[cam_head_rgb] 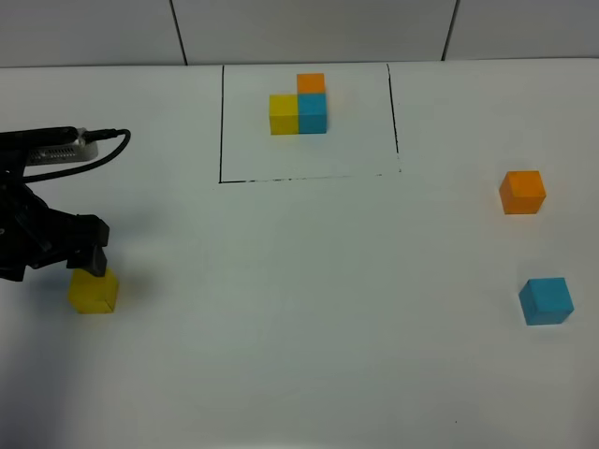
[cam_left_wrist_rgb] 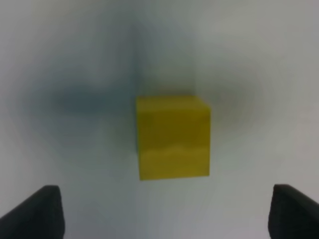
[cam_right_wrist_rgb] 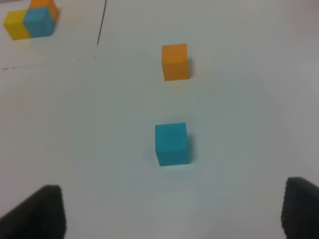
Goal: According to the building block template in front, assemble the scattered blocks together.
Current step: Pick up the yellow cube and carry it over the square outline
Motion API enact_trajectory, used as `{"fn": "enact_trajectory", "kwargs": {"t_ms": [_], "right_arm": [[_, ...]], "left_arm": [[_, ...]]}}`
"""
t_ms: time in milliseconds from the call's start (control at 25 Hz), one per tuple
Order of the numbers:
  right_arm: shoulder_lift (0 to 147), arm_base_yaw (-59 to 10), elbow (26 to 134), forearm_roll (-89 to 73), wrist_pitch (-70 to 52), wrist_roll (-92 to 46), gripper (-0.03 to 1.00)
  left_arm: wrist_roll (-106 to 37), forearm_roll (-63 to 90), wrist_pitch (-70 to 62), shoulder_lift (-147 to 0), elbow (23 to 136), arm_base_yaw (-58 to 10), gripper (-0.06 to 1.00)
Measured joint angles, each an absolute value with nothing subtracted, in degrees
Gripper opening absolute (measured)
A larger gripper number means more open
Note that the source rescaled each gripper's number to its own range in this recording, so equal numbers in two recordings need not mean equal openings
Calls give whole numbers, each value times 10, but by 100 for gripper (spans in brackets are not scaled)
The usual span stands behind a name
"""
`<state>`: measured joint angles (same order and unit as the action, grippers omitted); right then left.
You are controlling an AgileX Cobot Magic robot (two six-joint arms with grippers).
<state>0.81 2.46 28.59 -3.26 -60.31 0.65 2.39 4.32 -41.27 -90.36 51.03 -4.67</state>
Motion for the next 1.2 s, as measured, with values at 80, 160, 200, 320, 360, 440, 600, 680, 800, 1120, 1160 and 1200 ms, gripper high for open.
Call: {"fn": "enact_trajectory", "kwargs": {"t_ms": [80,160,200,320,360,440,600,680,800,1120,1160,1200], "right_arm": [[8,25,286,-33,-603,7,76],[8,25,286,-33,-603,7,76],[8,25,286,-33,-603,7,76],[8,25,286,-33,-603,7,76],[8,25,286,-33,-603,7,76],[8,25,286,-33,-603,7,76],[8,25,286,-33,-603,7,76],[8,25,286,-33,-603,7,76],[8,25,286,-33,-603,7,76],[8,25,286,-33,-603,7,76],[8,25,286,-33,-603,7,75],[8,25,286,-33,-603,7,75]], "left_arm": [[28,43,-407,-904,511,-47,97],[28,43,-406,-909,511,-47,97],[28,43,-407,-913,511,-47,97],[28,43,-407,-936,512,-47,97],[28,43,-408,-943,512,-47,97],[28,43,-408,-959,512,-47,96],[28,41,-402,-986,512,-51,96],[30,41,-397,-998,512,-52,95],[33,34,-390,-1012,512,-52,95],[36,28,-363,-1038,513,-52,91],[36,28,-362,-1041,513,-52,91],[36,28,-362,-1043,513,-52,90]]}}
